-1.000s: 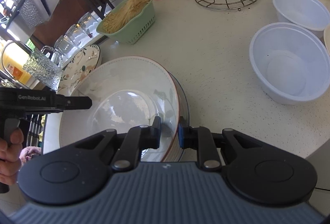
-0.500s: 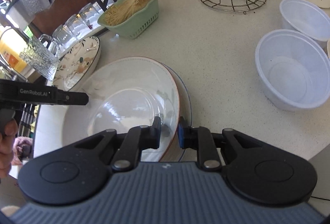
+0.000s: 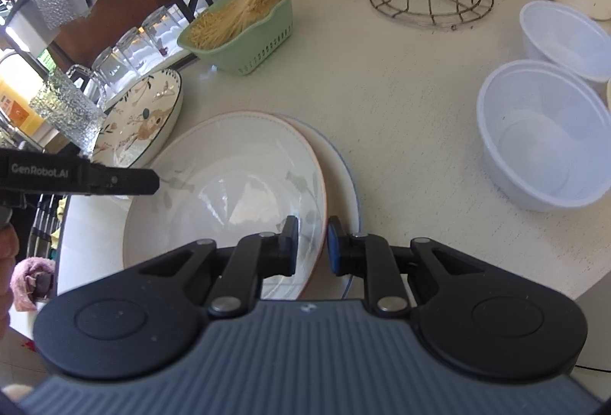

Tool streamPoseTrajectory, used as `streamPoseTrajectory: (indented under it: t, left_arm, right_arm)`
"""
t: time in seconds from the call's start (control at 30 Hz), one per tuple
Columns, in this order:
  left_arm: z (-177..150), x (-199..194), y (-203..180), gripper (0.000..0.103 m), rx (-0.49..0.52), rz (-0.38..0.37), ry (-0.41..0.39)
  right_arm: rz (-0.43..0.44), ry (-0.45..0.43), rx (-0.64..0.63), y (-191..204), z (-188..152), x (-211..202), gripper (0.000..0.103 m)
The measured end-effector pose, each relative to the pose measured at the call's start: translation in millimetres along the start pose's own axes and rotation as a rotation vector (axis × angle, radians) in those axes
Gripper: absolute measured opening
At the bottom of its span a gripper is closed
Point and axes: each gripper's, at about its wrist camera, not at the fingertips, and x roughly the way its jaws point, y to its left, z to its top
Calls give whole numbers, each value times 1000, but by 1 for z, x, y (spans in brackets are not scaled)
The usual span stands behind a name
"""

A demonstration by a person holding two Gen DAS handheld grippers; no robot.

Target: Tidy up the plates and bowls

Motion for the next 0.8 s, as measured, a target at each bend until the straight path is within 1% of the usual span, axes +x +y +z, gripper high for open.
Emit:
streamPoseTrajectory:
  t: [0.1, 0.2, 0.27, 0.37, 0.53, 0.67, 0.8]
  left_arm:
    - [2, -10, -4, 28, 5, 4, -25]
    - [5, -22, -8, 28, 3, 7, -55]
    - [7, -32, -11, 28, 0, 30, -78]
    - [8, -51, -18, 28, -3, 37, -116]
    - [5, -76, -33, 29, 1, 55, -180]
    - [2, -88, -46, 29, -4, 68, -229]
    - [-8, -97, -58, 29, -11, 67, -284]
  right_arm:
    - [-14, -41, -30, 4, 5, -9, 19]
    - [-2, -80, -36, 6, 10, -21, 19]
    - [-8, -107, -49, 9, 14, -31, 19]
    - [2, -148, -58, 12, 20, -48, 19]
    - [14, -231, -97, 17, 27, -80, 19]
    - [28, -267, -125, 15, 33, -99, 19]
    - [43, -301, -155, 10, 33, -114, 19]
